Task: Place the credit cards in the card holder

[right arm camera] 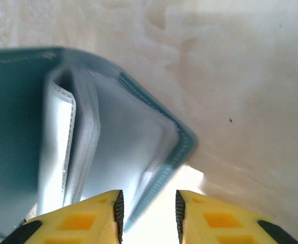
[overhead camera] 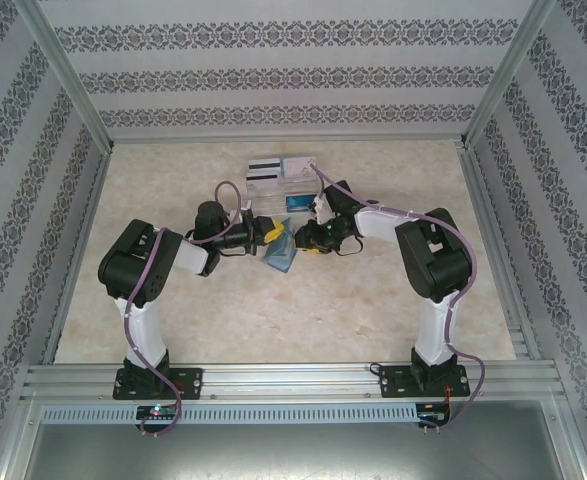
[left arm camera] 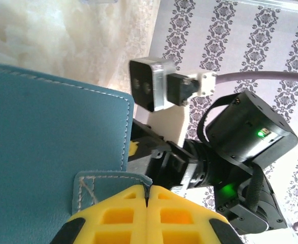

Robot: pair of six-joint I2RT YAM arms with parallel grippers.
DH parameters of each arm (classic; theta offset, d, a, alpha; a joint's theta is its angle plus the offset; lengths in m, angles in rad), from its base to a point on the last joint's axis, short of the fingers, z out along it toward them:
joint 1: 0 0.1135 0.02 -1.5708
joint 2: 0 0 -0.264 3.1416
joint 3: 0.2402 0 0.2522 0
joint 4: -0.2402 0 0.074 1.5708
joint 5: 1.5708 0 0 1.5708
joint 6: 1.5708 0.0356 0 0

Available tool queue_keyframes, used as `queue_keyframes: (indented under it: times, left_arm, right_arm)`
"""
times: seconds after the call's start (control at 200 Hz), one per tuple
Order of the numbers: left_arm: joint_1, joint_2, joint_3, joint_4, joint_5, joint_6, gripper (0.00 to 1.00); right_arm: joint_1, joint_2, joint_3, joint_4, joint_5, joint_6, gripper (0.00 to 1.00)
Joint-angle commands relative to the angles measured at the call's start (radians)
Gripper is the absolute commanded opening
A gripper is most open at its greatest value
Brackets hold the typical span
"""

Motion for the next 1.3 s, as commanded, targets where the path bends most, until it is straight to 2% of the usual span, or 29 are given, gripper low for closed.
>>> queue_keyframes:
  times: [0.0, 0.11, 0.265, 0.31, 0.37, 0.435, 0.545, 0.61, 0.629, 0.654, 0.754, 0.804, 0.909, 0.989, 1.169, 1.224, 1.294]
  left_arm:
    - [-0.018, 0.014, 0.043, 0.043, 0.033, 0.040, 0.00]
    - [-0.020, -0.007, 0.058, -0.144, 0.038, 0.173, 0.00]
    - [-0.034, -0.060, 0.147, -0.696, -0.008, 0.553, 0.01]
    - [-0.040, -0.067, 0.178, -0.839, -0.035, 0.651, 0.07]
    - [-0.047, -0.061, 0.204, -0.934, -0.048, 0.718, 0.19]
    - [-0.051, -0.046, 0.211, -0.936, -0.028, 0.724, 0.30]
    - [-0.063, -0.025, 0.227, -0.941, -0.007, 0.721, 0.55]
    - [-0.068, -0.016, 0.243, -0.962, 0.001, 0.731, 0.63]
    - [-0.069, -0.016, 0.247, -0.971, 0.003, 0.736, 0.70]
    - [-0.067, -0.018, 0.252, -0.979, 0.004, 0.741, 0.72]
    - [-0.060, -0.042, 0.277, -1.051, -0.022, 0.782, 0.73]
    - [-0.055, -0.057, 0.314, -1.151, -0.051, 0.844, 0.74]
    - [-0.060, -0.066, 0.460, -1.525, -0.239, 1.041, 0.75]
    - [-0.060, -0.062, 0.530, -1.671, -0.347, 1.114, 0.75]
    - [-0.070, -0.058, 0.588, -1.735, -0.444, 1.156, 0.80]
    - [-0.079, -0.033, 0.618, -1.767, -0.497, 1.176, 0.80]
    - [-0.093, 0.004, 0.639, -1.774, -0.508, 1.190, 0.80]
  right_arm:
    - [0.000, 0.011, -0.020, -0.019, -0.016, -0.008, 0.45]
    - [-0.042, -0.015, -0.067, 0.021, -0.051, 0.013, 0.48]
    - [-0.093, -0.058, -0.093, -0.014, -0.052, -0.013, 0.50]
    - [-0.109, -0.068, -0.096, -0.024, -0.057, -0.021, 0.50]
    - [-0.126, -0.080, -0.103, -0.026, -0.053, -0.026, 0.50]
    - [-0.142, -0.080, -0.096, -0.046, -0.049, -0.042, 0.51]
    - [-0.165, -0.084, -0.087, -0.079, -0.016, -0.069, 0.51]
    - [-0.173, -0.092, -0.078, -0.110, 0.013, -0.093, 0.51]
    - [-0.176, -0.094, -0.077, -0.115, 0.017, -0.096, 0.51]
    - [-0.180, -0.097, -0.078, -0.117, 0.016, -0.099, 0.51]
    - [-0.186, -0.107, -0.069, -0.132, 0.015, -0.111, 0.51]
    - [-0.182, -0.109, -0.059, -0.135, 0.011, -0.114, 0.51]
    - [-0.166, -0.098, -0.028, -0.139, 0.006, -0.115, 0.52]
    - [-0.140, -0.076, 0.010, -0.147, 0.000, -0.119, 0.52]
    - [-0.069, -0.020, 0.100, -0.183, 0.068, -0.133, 0.54]
    - [-0.054, -0.008, 0.110, -0.173, 0.061, -0.126, 0.54]
    - [-0.037, 0.008, 0.118, -0.157, 0.050, -0.114, 0.54]
